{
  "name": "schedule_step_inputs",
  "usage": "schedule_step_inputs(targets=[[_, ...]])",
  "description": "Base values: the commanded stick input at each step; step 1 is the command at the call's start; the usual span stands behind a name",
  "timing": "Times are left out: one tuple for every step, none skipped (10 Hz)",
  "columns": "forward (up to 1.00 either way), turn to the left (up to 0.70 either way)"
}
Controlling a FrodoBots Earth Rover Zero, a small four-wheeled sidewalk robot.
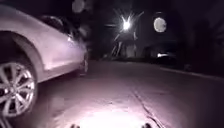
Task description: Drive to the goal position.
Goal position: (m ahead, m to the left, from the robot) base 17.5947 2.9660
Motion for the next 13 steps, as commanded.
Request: schedule_step_inputs(targets=[[0.7,0.0],[0.7,0.0],[0.7,0.0],[0.7,0.0],[0.7,0.0],[0.7,0.0],[0.7,0.0],[0.7,0.0],[0.7,0.0],[0.7,0.0],[0.7,0.0],[0.7,0.0],[0.7,0.0]])
